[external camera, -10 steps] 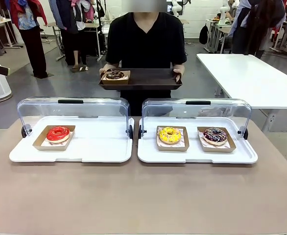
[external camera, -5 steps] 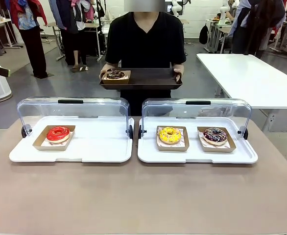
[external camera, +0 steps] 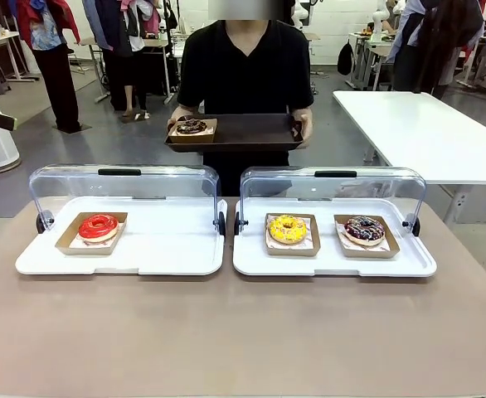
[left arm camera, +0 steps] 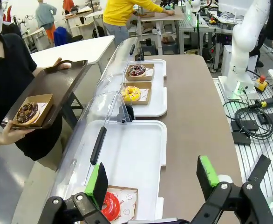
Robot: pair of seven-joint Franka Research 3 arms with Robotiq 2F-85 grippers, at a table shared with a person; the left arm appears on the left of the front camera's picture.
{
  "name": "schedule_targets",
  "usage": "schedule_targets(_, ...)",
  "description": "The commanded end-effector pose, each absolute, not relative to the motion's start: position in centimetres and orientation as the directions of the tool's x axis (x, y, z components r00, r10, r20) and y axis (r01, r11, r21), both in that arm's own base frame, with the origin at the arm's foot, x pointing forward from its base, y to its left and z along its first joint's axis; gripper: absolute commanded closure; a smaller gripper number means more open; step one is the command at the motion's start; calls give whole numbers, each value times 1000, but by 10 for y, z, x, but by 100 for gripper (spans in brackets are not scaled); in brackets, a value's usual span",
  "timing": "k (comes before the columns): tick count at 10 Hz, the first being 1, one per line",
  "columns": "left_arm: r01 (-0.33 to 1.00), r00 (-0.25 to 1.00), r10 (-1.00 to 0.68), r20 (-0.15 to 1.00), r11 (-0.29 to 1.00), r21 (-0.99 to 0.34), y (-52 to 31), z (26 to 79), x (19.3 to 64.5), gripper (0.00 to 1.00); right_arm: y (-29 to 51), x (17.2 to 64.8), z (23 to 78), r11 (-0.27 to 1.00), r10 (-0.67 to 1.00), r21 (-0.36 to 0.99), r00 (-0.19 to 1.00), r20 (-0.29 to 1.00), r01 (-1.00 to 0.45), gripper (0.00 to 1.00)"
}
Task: Provide the desired donut to the person.
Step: Pick up and lift the Paper togo box containing the Donut pointed at by the person.
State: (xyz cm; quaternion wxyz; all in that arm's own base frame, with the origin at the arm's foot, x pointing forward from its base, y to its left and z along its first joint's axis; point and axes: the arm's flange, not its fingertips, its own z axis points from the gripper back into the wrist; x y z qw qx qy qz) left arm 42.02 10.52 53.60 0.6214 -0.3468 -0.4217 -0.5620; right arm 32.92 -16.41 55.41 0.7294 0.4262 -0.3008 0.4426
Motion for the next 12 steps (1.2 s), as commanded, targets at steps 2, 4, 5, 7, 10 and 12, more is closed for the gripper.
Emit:
schedule_targets(2,991,-3,-395,919,125,57,105,539,420,0,-163,329,554,237,389,356,424,818,-904,0)
schedule_targets(4,991,-3,-395,919,125,57,105,539,420,0,-163,329,554,237,389,356,424,818,-904,0)
schedule_targets(5,991,-3,-395,919,125,57,105,539,420,0,-163,329,554,237,389,356,424,818,-904,0)
schedule_targets(7,991,-3,-395,919,125,57,105,539,420,0,-163,329,554,237,389,356,424,818,-904,0)
schedule_targets(10,991,-3,-395,919,125,57,105,539,420,0,-163,329,554,237,389,356,424,818,-904,0)
schedule_targets(12,991,-3,-395,919,125,57,105,539,420,0,-163,329,554,237,389,356,424,818,-904,0)
